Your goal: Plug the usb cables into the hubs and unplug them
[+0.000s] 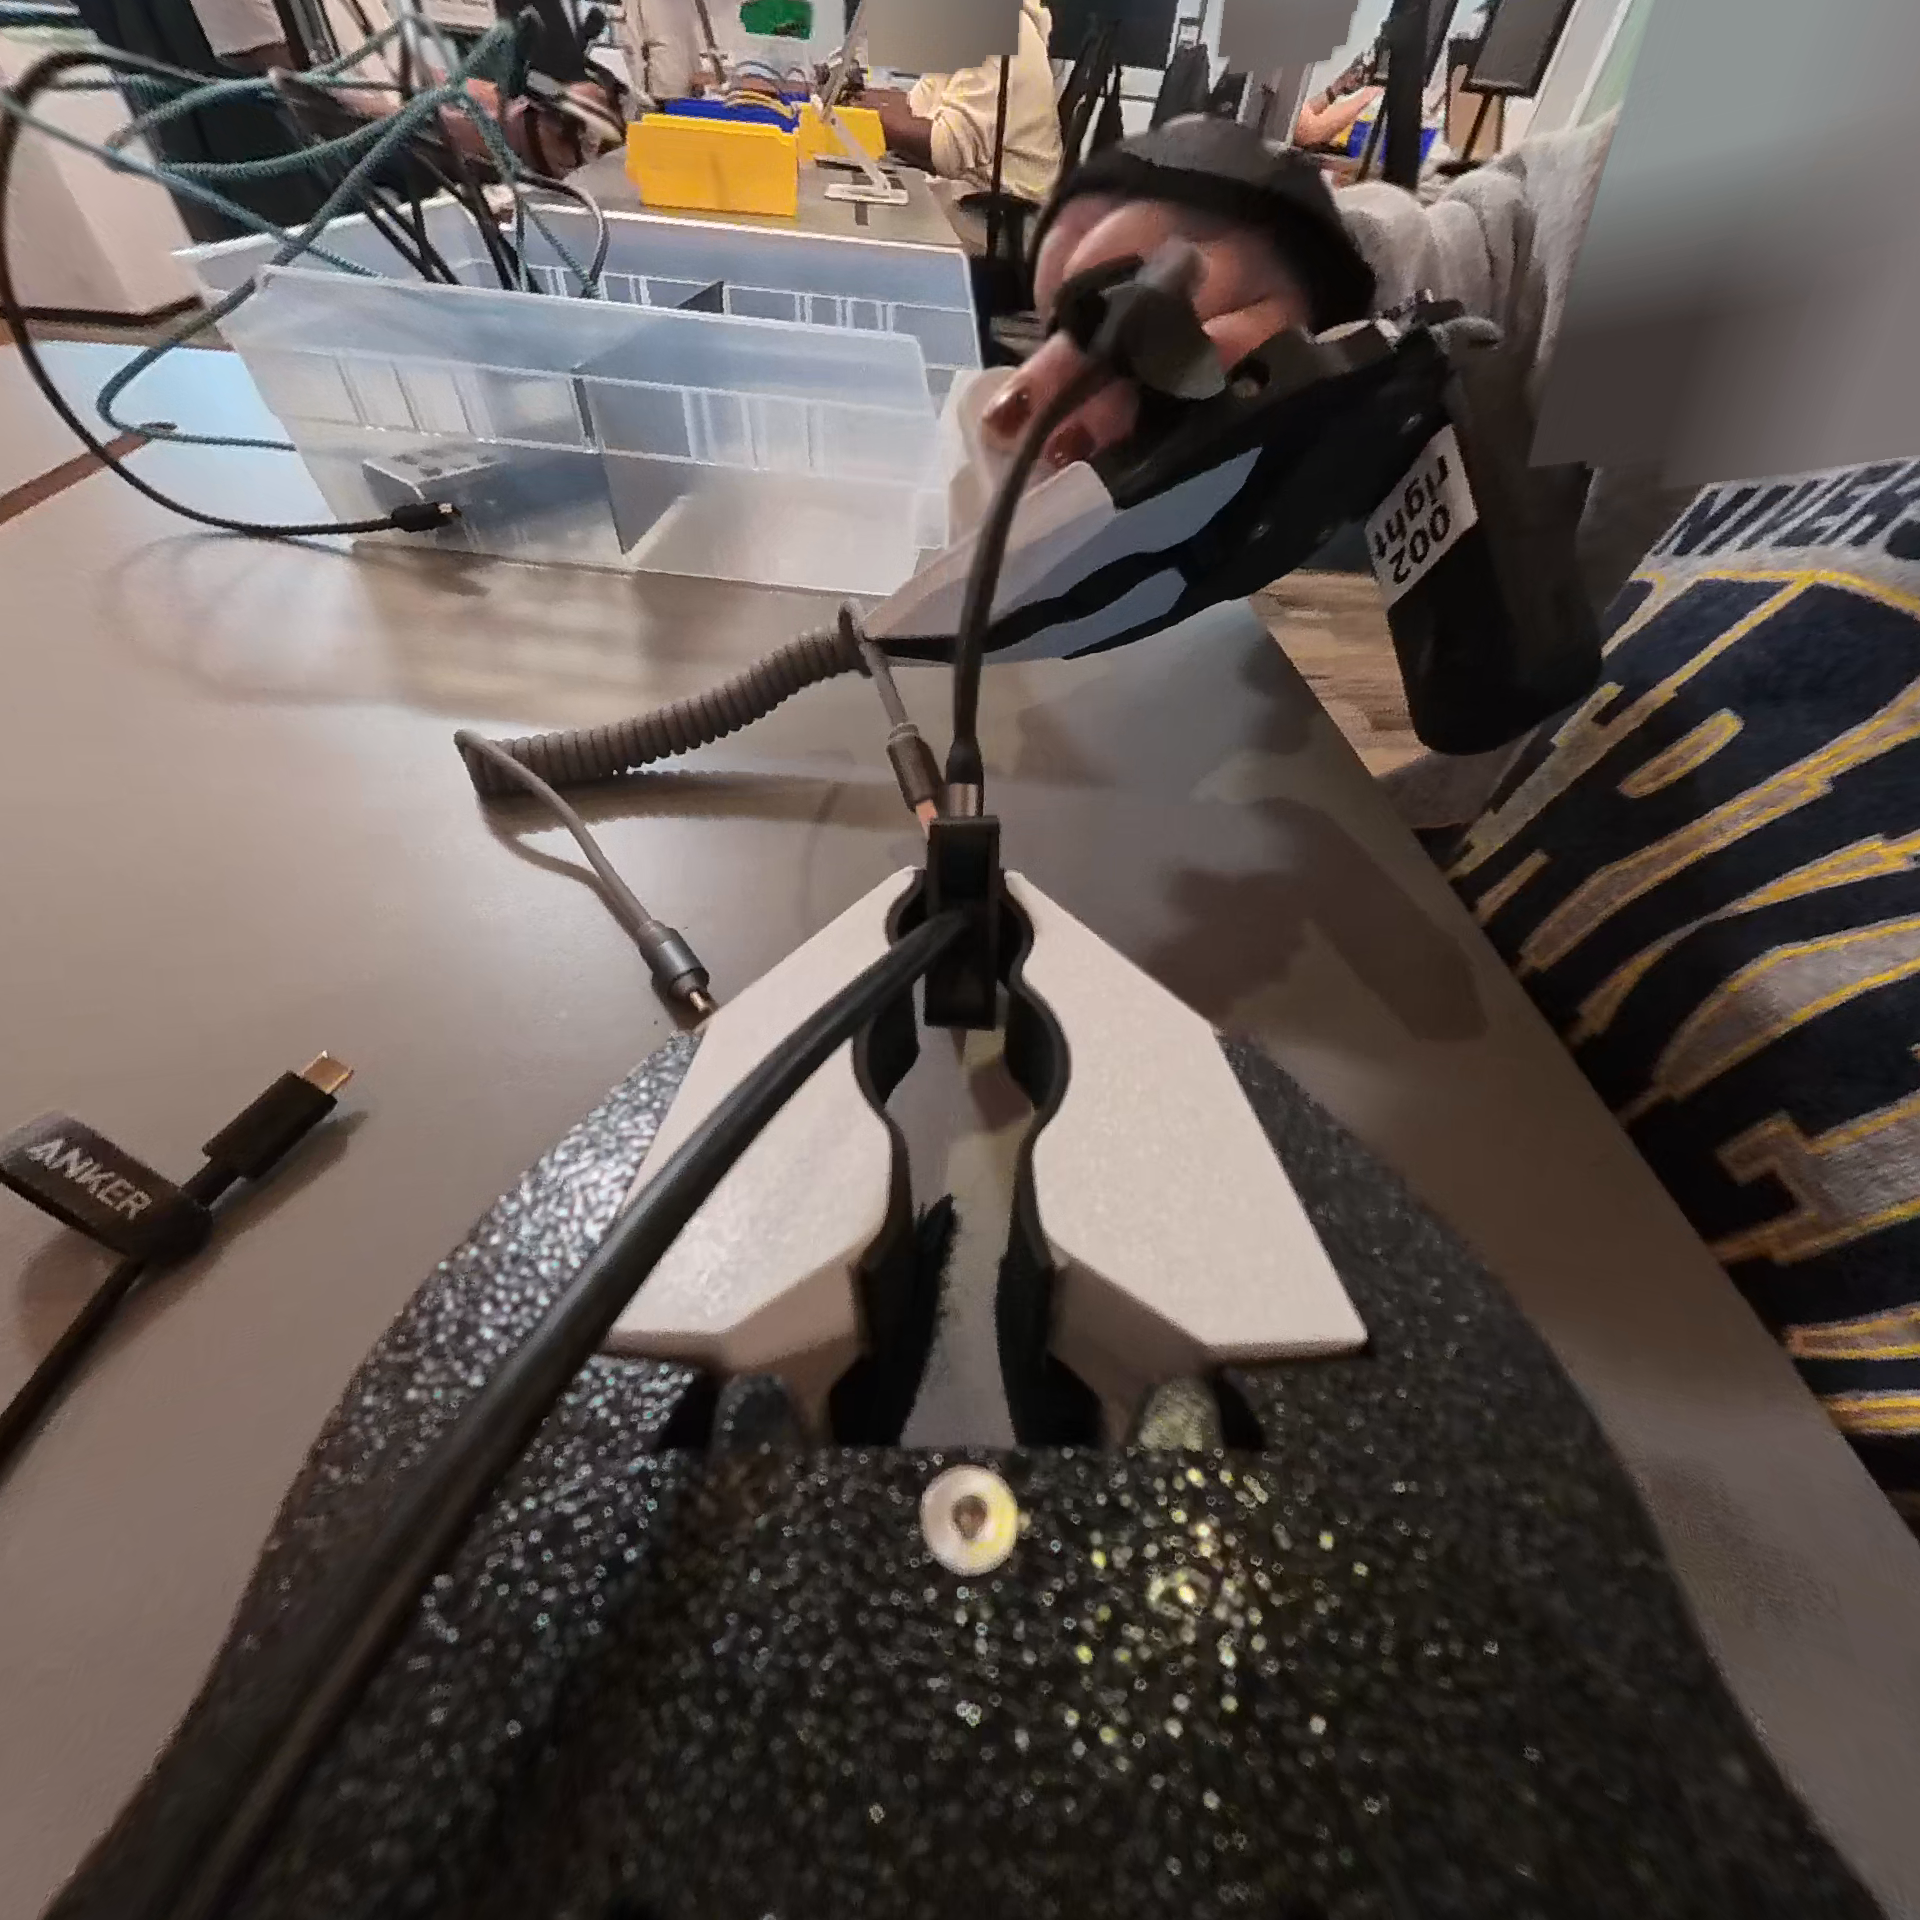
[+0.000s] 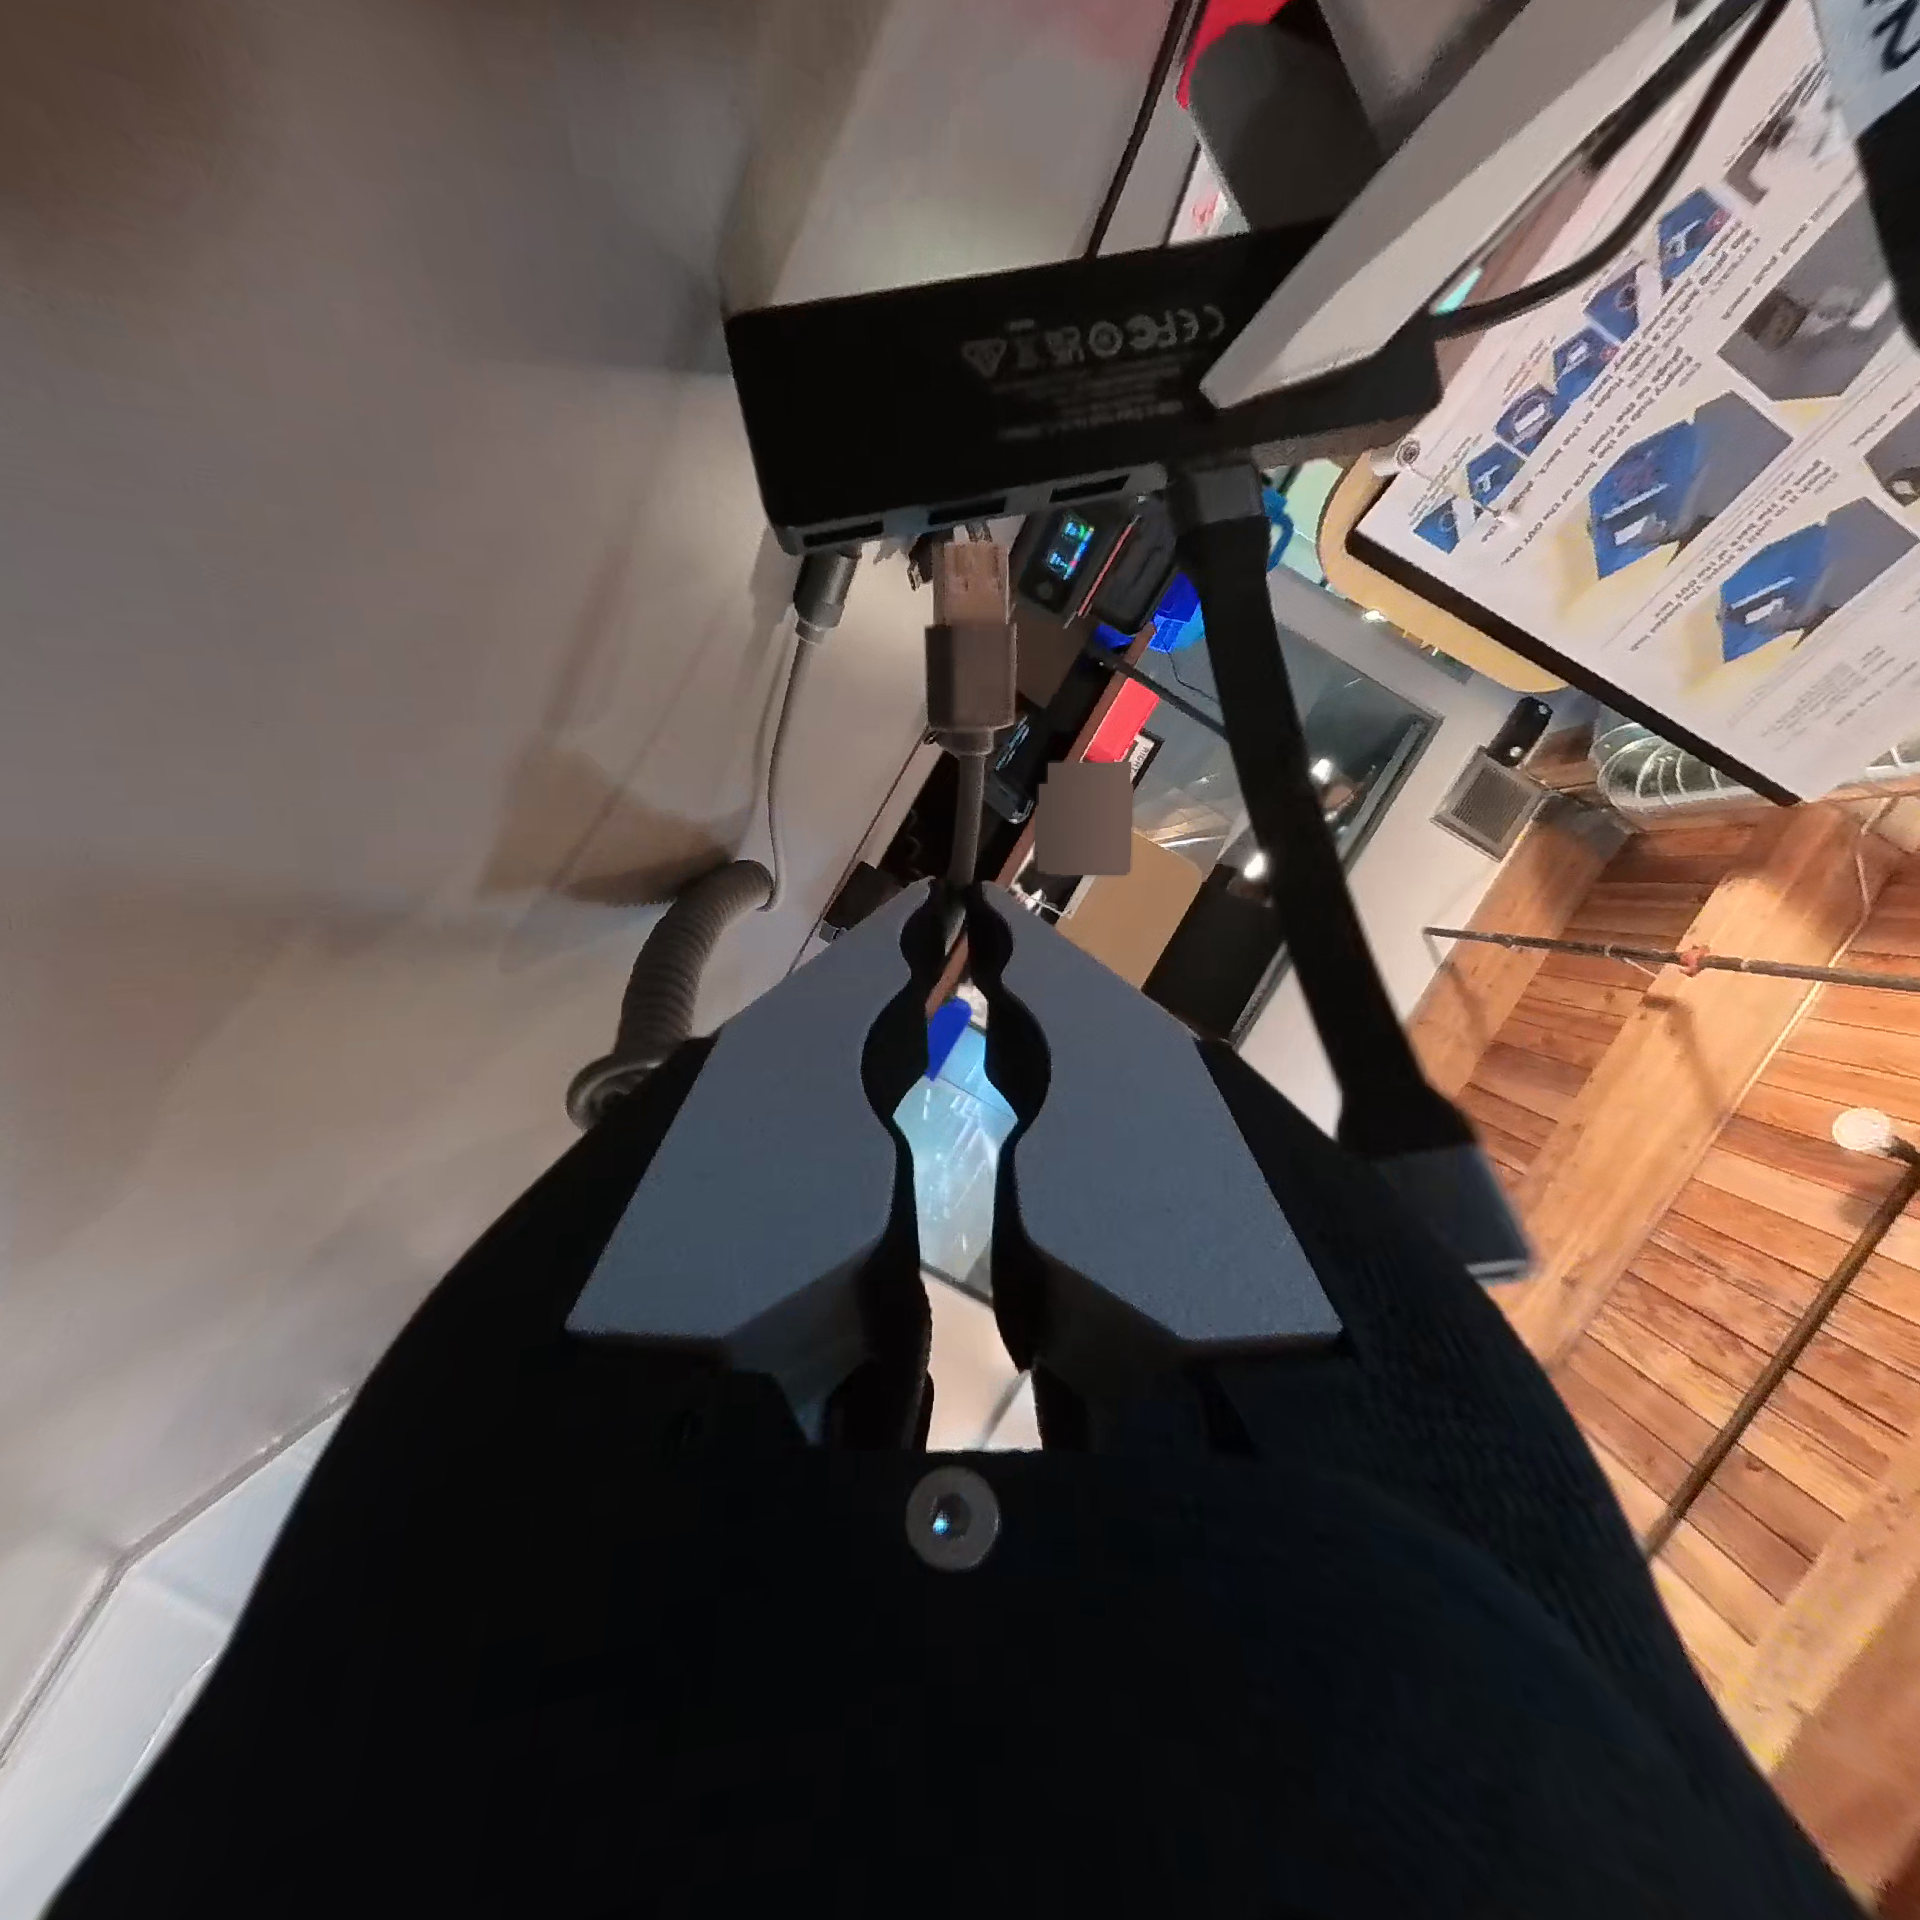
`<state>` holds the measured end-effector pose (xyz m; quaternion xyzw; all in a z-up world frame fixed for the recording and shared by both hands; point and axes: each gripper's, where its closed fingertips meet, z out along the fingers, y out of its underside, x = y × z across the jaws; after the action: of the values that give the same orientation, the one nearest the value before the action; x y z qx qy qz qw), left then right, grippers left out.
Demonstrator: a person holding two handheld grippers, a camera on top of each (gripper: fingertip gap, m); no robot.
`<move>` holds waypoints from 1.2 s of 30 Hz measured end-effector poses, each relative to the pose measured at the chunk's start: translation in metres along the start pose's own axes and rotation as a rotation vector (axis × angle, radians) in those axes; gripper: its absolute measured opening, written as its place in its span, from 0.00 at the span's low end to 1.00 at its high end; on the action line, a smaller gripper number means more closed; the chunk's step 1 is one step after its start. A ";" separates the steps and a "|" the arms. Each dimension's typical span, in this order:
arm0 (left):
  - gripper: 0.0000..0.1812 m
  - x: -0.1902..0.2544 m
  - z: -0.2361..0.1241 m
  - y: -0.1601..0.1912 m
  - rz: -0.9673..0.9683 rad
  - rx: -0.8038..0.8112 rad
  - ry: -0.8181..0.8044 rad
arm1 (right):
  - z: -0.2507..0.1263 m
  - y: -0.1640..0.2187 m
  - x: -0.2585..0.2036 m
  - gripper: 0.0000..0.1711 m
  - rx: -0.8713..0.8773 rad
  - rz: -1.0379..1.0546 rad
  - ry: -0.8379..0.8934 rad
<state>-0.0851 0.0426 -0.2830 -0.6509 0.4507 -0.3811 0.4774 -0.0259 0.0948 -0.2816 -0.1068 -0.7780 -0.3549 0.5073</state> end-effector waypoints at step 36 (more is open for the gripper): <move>0.05 -0.019 0.001 0.003 -0.341 0.016 -0.038 | 0.012 -0.001 0.015 0.01 -0.007 -0.188 0.025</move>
<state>-0.0904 0.0604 -0.2872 -0.7211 0.3216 -0.4480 0.4193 -0.0421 0.0991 -0.2723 -0.0306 -0.7770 -0.4049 0.4809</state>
